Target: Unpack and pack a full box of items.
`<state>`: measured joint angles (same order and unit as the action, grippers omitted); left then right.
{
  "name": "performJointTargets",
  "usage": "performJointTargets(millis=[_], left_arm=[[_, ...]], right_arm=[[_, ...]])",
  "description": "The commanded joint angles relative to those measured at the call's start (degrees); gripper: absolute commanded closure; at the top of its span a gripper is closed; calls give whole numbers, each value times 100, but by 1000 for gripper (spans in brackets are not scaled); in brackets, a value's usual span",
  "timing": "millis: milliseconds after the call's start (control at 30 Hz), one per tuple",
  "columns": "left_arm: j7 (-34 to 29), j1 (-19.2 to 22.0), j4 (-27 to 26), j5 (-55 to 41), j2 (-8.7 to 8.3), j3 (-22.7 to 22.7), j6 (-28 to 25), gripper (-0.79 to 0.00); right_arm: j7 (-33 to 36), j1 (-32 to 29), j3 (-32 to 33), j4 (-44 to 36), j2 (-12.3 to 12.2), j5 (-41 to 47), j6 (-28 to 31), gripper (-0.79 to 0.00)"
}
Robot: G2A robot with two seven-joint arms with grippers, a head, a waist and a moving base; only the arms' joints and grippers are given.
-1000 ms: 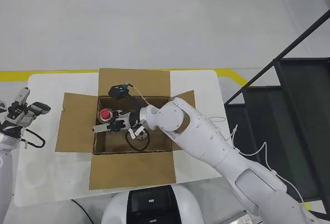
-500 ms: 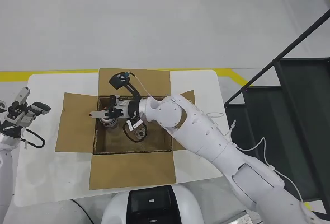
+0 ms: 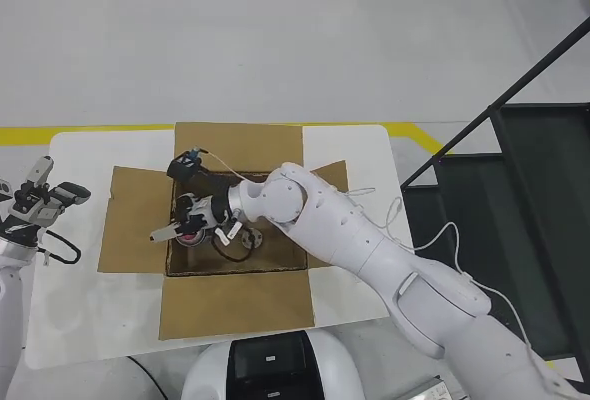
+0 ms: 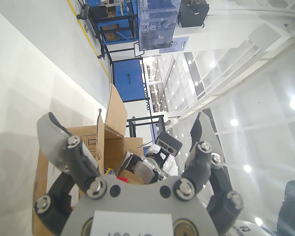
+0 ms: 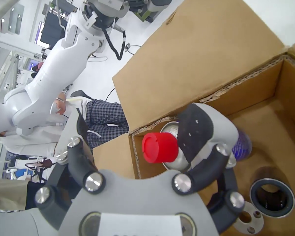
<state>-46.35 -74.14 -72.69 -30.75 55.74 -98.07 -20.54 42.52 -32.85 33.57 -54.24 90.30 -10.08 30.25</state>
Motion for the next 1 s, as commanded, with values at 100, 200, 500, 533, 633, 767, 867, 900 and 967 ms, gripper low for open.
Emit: performJointTargets(millis=[100,200,500,533,633,767,867,900,967], left_arm=[[0,0,0,0,0,0,0,-785],[0,0,0,0,0,0,0,-785],[0,0,0,0,0,0,0,-785],[0,0,0,0,0,0,0,-785],[0,0,0,0,0,0,0,-785],[0,0,0,0,0,0,0,-785],[0,0,0,0,0,0,0,-785],[0,0,0,0,0,0,0,-785],[0,0,0,0,0,0,0,-785]], right_arm=[[491,-22,58,-69,-66,-77,197,-785],[821,-82,112,-222,-126,-43,278,-785],[1483,-349,606,-954,-450,-224,195,-785],[1553,-399,690,-1015,-493,-202,183,-785],[1896,-498,894,-1191,-619,-226,58,-785],[2374,-647,1084,-1483,-760,-234,-87,-785],[2589,-778,1227,-1661,-855,-217,-200,-785],[2565,-809,1287,-1705,-881,-232,-222,-785],[2424,-866,1410,-1802,-924,-269,-278,-785]])
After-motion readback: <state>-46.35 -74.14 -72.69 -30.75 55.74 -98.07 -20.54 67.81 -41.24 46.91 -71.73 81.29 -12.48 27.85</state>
